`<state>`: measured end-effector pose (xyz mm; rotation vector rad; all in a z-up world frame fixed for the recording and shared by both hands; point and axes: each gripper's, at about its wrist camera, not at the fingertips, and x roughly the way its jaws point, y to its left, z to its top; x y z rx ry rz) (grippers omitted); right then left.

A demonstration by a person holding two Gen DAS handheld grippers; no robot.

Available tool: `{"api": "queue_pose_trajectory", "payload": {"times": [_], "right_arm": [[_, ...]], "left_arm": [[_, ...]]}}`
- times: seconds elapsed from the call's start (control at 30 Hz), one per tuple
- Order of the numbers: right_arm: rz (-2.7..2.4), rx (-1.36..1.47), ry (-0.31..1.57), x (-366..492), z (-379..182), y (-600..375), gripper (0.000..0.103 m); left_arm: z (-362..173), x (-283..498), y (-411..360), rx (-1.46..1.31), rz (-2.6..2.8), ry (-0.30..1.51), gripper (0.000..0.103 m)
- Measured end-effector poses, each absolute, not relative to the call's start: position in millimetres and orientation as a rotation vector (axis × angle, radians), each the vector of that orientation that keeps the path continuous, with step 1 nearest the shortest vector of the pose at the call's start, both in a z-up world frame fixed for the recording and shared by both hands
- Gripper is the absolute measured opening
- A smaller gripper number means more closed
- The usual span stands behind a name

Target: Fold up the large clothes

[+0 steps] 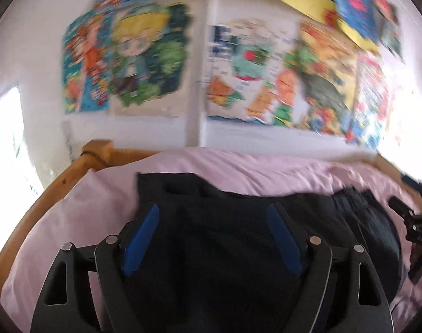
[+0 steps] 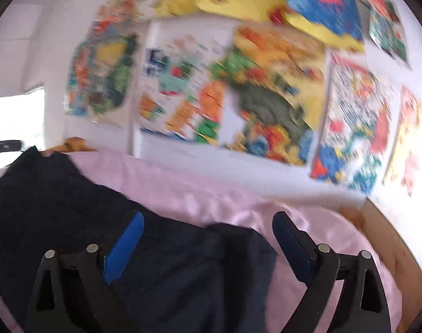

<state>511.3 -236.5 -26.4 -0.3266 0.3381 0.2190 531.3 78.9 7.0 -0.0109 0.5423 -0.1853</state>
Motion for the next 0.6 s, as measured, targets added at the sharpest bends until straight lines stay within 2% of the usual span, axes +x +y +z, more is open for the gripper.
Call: {"api": "queue_pose_trajectory", "payload": {"times": [0.2,0.3,0.4,0.6], "right_arm": [[0.141,-0.409,0.419,532.9,-65.3,-204.2,0.098],[0.102,-0.424,0.457,551.1,-86.0,-213.5,0.098],[0.099,-0.371,0.507,569.7,-93.6,-227.3,0.103],[0.16,-0.255,0.587,598.1,-113.0,-242.4,0.103]], "left_arm": [[-38.0,556.9,11.4,0.234,-0.11,0.586,0.078],[-53.7,581.4,10.0,0.213,-0.111,0.609,0.078],[-62.2,601.1,19.0,0.188,-0.119,0.625,0.083],[-82.0,614.0,32.4,0.149,-0.152,0.64,0.086]]}}
